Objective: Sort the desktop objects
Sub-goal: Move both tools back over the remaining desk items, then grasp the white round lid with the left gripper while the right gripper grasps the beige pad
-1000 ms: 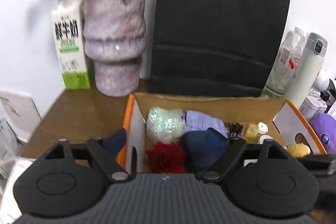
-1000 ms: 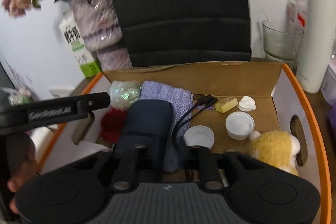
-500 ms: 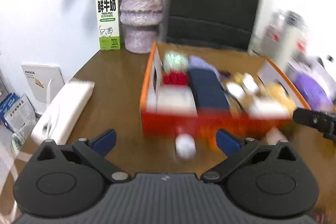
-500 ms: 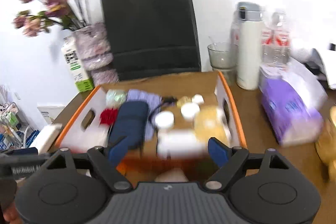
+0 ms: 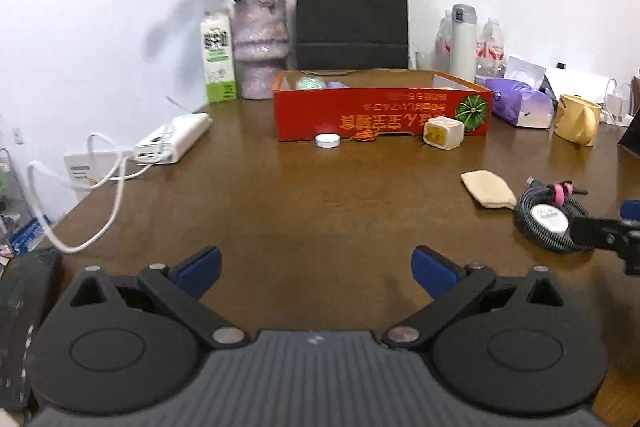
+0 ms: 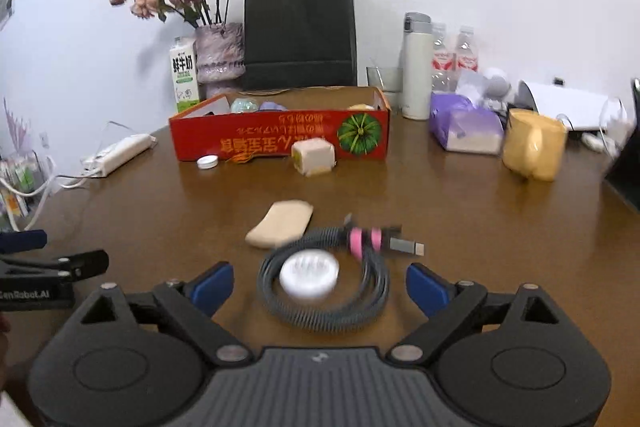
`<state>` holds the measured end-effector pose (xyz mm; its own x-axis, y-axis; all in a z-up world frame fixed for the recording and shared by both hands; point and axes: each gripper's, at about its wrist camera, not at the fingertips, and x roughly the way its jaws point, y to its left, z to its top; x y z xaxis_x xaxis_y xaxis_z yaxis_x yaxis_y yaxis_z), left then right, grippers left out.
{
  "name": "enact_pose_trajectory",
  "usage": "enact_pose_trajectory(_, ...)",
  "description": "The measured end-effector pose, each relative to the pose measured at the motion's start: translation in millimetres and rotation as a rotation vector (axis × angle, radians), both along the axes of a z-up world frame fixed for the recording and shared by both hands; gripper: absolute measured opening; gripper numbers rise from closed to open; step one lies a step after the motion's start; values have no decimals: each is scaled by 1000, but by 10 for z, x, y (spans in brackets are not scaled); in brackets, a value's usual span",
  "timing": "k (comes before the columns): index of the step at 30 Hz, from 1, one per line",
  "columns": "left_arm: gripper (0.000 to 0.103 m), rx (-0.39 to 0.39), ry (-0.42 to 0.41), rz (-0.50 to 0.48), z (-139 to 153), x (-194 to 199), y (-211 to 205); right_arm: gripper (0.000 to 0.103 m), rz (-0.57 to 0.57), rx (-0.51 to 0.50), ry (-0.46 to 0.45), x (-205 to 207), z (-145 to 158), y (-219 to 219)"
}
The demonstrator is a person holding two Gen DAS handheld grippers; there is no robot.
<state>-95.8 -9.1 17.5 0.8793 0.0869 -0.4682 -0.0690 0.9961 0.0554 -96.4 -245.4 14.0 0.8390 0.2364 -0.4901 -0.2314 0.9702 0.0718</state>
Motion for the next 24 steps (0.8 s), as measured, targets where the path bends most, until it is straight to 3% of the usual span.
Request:
enact_pose_trajectory(4, 103, 39, -57, 11, 3, -48, -52, 94, -38, -68, -30, -91, -110, 116)
enact_pose_trajectory(8, 103, 31, -15, 16, -25, 18, -48, 94, -29, -67, -103, -169, -110, 146)
enact_pose_trajectory(14, 103, -13, 4, 22, -51, 43, 25, 94, -45, 46, -39, -68, -119, 1)
enact_pose_trajectory(20, 103, -16, 72, -17, -42, 140, 17, 94, -15, 35, -4, -9, -138, 38)
enact_pose_trajectory(24, 103, -151, 164, -37, 68, 460, 110, 91, 38, -6, 58, 135, -50, 155)
